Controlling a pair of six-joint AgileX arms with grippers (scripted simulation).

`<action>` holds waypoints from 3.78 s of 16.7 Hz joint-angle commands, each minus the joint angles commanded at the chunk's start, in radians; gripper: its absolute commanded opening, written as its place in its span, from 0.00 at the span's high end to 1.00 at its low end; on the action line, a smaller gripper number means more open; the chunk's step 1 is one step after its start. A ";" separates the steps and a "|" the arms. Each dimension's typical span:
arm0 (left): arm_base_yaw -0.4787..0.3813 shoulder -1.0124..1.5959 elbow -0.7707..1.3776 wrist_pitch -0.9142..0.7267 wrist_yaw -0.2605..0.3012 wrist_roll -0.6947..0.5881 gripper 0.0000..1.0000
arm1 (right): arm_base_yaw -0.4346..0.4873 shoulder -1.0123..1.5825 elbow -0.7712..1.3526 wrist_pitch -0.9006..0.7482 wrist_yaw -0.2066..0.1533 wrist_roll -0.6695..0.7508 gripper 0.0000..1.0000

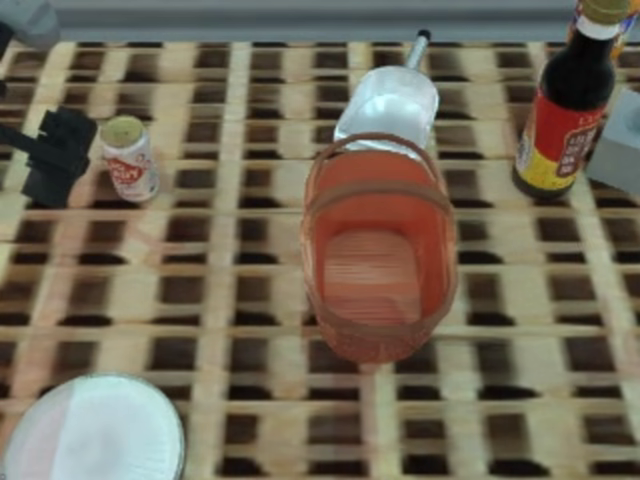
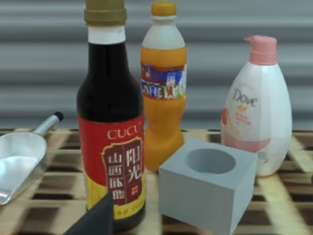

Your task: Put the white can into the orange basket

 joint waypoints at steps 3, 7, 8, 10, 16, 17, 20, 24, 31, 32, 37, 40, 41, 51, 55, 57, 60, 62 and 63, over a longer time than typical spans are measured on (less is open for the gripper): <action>-0.011 0.302 0.297 -0.192 -0.007 0.070 0.00 | 0.000 0.000 0.000 0.000 0.000 0.000 0.00; -0.018 0.680 0.699 -0.418 -0.029 0.159 0.00 | 0.000 0.000 0.000 0.000 0.000 0.000 0.00; -0.018 0.768 0.799 -0.469 -0.037 0.181 0.00 | 0.000 0.000 0.000 0.000 0.000 0.000 0.00; -0.018 0.930 0.992 -0.557 -0.052 0.221 0.00 | 0.000 0.000 0.000 0.000 0.000 0.000 0.00; -0.015 1.294 1.471 -0.734 -0.094 0.318 0.00 | 0.000 0.000 0.000 0.000 0.000 0.000 0.00; -0.015 1.334 1.526 -0.751 -0.098 0.330 0.00 | 0.000 0.000 0.000 0.000 0.000 0.000 0.00; -0.015 1.407 1.627 -0.780 -0.106 0.352 0.00 | 0.000 0.000 0.000 0.000 0.000 0.000 0.00; -0.015 1.418 1.642 -0.785 -0.108 0.355 0.00 | 0.000 0.000 0.000 0.000 0.000 0.000 0.00; -0.015 1.380 1.521 -0.696 -0.108 0.355 0.00 | 0.000 0.000 0.000 0.000 0.000 0.000 0.00; -0.015 1.363 1.465 -0.660 -0.109 0.355 0.00 | 0.000 0.000 0.000 0.000 0.000 0.000 0.00; -0.014 1.286 1.200 -0.480 -0.110 0.355 0.00 | 0.000 0.000 0.000 0.000 0.000 0.000 0.00; -0.014 1.274 1.158 -0.445 -0.110 0.355 0.00 | 0.000 0.000 0.000 0.000 0.000 0.000 0.00; -0.014 1.274 1.158 -0.445 -0.110 0.355 0.00 | 0.000 0.000 0.000 0.000 0.000 0.000 0.00; -0.014 1.274 1.158 -0.445 -0.110 0.355 0.60 | 0.000 0.000 0.000 0.000 0.000 0.000 0.00; -0.014 1.274 1.158 -0.445 -0.110 0.355 0.90 | 0.000 0.000 0.000 0.000 0.000 0.000 0.00; -0.014 1.274 1.158 -0.445 -0.110 0.355 1.00 | 0.000 0.000 0.000 0.000 0.000 0.000 0.00; -0.014 1.274 1.158 -0.445 -0.110 0.355 1.00 | 0.000 0.000 0.000 0.000 0.000 0.000 0.00; -0.014 1.274 1.158 -0.445 -0.110 0.355 1.00 | 0.000 0.000 0.000 0.000 0.000 0.000 0.00; -0.014 1.274 1.158 -0.445 -0.110 0.355 1.00 | 0.000 0.000 0.000 0.000 0.000 0.000 0.00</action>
